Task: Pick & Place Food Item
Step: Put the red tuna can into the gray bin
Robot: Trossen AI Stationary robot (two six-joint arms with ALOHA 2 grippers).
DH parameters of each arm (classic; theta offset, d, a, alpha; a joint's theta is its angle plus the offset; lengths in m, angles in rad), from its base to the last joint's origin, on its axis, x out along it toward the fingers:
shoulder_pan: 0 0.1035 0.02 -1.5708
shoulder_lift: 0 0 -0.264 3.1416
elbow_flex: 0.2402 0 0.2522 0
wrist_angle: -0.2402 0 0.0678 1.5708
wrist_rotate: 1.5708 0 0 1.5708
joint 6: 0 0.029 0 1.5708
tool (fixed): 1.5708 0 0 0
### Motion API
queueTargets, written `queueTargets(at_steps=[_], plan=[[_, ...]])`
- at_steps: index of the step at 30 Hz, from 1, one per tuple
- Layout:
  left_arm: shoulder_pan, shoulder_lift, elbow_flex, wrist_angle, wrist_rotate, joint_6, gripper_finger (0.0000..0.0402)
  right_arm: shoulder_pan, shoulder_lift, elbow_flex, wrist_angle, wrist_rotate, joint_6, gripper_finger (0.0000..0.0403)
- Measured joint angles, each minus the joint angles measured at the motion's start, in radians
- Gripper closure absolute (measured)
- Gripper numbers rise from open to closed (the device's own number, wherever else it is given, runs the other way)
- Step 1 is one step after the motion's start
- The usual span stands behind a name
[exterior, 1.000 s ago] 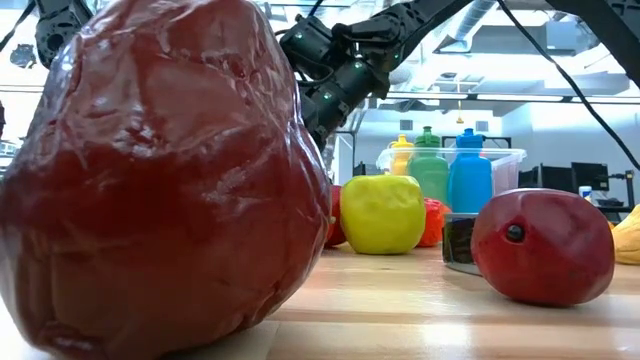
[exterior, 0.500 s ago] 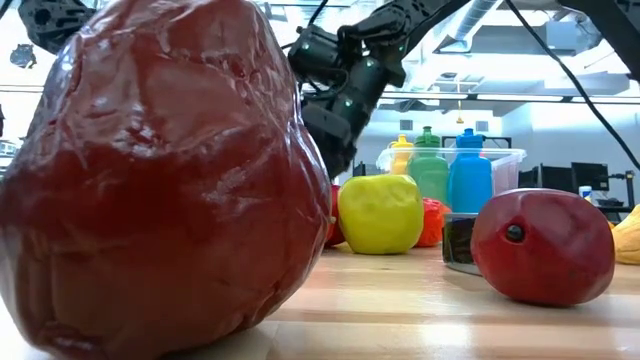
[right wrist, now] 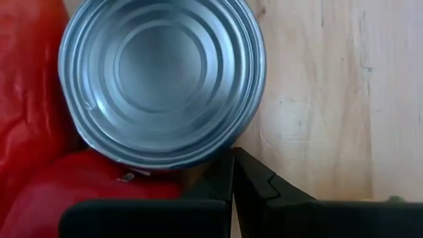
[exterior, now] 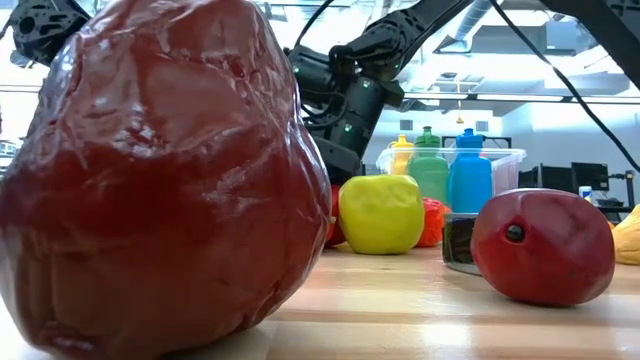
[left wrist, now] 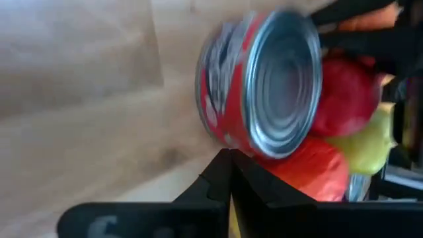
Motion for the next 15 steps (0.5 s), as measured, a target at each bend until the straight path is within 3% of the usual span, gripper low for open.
queueTargets(at_steps=[8, 15], plan=[[-0.001, 0.103, 0.052, 0.018, -0.010, -0.011, 0.0401, 0.004, -0.003, -0.001, -0.002, -0.046, 0.000, 0.0403], [0.037, 0.107, 0.056, 0.008, -0.013, 0.021, 0.0401, 0.004, -0.041, 0.000, -0.026, -0.049, -0.004, 0.0403]])
